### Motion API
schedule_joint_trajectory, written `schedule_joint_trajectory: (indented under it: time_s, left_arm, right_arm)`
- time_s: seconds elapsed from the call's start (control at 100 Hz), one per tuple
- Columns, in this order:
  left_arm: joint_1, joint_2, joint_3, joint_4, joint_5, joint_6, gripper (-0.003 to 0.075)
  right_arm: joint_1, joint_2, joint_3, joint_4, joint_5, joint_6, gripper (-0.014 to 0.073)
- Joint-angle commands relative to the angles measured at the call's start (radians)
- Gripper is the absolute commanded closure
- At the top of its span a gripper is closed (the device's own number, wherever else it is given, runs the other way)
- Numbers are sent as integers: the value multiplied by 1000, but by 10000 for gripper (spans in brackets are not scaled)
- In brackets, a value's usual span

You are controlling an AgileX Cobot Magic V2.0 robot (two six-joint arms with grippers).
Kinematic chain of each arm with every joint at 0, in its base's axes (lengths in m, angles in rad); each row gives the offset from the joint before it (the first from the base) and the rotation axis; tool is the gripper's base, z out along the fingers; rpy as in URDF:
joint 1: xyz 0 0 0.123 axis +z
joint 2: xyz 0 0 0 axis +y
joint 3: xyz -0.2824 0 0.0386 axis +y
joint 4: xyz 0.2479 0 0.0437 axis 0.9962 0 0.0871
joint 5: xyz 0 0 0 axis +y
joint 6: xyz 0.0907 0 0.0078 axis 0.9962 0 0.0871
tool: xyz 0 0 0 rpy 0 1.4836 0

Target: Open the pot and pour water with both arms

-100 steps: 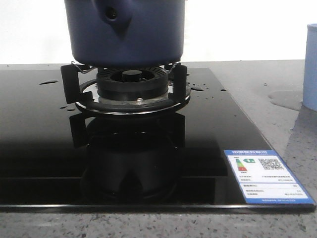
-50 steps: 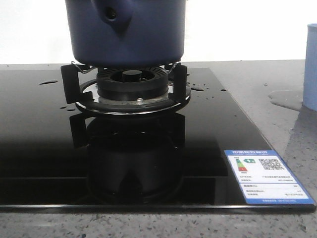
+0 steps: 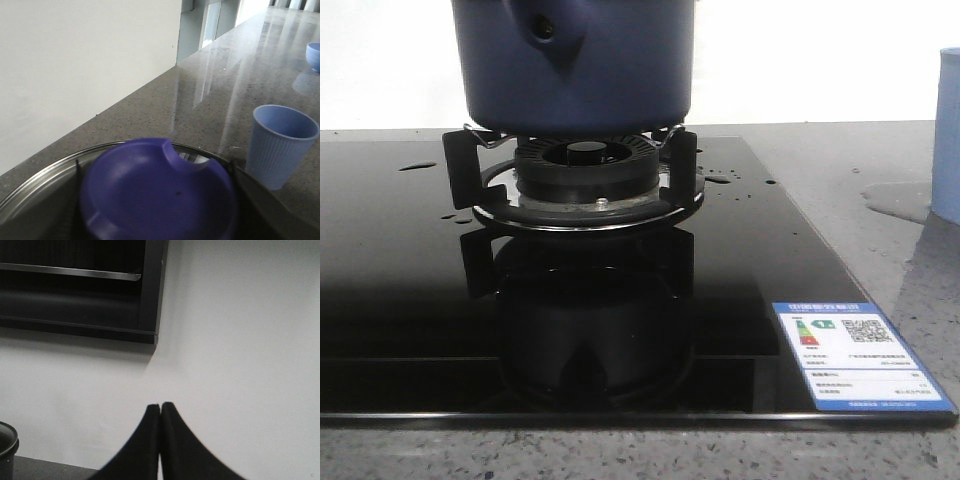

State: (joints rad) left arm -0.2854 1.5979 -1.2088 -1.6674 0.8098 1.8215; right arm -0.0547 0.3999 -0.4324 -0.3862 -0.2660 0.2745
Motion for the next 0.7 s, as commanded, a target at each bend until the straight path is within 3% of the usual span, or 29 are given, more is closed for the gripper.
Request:
schedule_joint_trajectory:
  time_s: [0.0,0.27,0.49,0.69]
  left_arm:
    - [-5,-39,-36,-78,13,4,405]
    - [-5,-39,-36,-88,13,4,390]
    - [-5,-39,-36,-151,9,4,120]
    - [-2,-76,-36,-153,28,4,113]
  right_arm:
    - [-6,4,-36,12,-64,-3,668]
    - [-6,4,-36,12,-58,-3,668]
    - [-6,4,-36,12,-14,-3,668]
    - [-6,4,-36,12,-13,-3,668]
